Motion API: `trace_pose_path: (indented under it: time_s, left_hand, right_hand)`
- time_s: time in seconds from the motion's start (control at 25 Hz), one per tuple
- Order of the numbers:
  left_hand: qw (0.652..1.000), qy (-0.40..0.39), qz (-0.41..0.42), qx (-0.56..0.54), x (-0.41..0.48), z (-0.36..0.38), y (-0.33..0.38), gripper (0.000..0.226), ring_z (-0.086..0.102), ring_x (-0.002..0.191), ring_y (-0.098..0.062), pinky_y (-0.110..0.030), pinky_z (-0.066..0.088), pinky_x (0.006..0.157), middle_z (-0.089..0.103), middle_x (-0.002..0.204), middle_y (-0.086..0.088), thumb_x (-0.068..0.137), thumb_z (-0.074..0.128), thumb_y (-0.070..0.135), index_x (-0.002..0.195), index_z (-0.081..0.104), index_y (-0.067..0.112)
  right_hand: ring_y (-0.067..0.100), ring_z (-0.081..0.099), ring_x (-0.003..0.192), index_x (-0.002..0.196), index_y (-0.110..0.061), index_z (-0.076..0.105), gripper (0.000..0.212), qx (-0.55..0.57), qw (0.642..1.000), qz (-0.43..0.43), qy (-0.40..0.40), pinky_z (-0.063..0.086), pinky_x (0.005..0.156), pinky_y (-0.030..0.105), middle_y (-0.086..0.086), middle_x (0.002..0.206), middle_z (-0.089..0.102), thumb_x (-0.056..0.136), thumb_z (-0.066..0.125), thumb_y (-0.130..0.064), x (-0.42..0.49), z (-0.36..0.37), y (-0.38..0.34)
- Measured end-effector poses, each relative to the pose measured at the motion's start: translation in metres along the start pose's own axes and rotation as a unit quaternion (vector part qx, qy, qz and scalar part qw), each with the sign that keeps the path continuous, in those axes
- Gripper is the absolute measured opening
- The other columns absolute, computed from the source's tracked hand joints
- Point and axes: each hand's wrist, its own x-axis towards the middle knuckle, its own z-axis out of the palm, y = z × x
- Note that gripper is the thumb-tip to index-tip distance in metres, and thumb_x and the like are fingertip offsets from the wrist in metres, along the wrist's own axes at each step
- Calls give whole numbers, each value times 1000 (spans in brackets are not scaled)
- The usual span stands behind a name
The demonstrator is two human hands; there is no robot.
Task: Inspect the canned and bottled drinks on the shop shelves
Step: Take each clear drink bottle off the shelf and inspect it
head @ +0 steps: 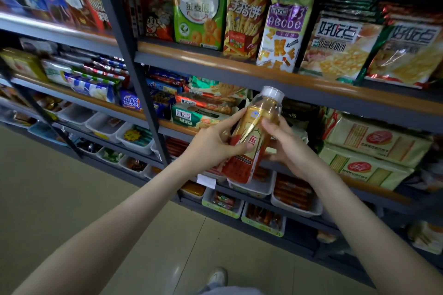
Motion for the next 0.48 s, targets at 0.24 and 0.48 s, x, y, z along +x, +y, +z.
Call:
trace_pose_path:
  time_s: [0.24,0.48]
  left_hand:
    - [982,-13,188,4,55,-75,92,72,45,130,2,-31,41,109,52,136,22,79,69,53,134,25,70]
    - [874,186,425,147,116,-159,196,53,42,127,9,-13,35,102,46,135,30,90,51,46,140,34,51]
  right_hand:
    - [2,60,108,127,-32,39,82,-150,934,-290,147,49,94,25,-13,116,61,59,85,-35,0,-14,-116]
    - [-14,60,98,108,-1,60,68,-235,739,-555,300,41,87,4,-32,95,67,61,82,-45,-10,-49,-242]
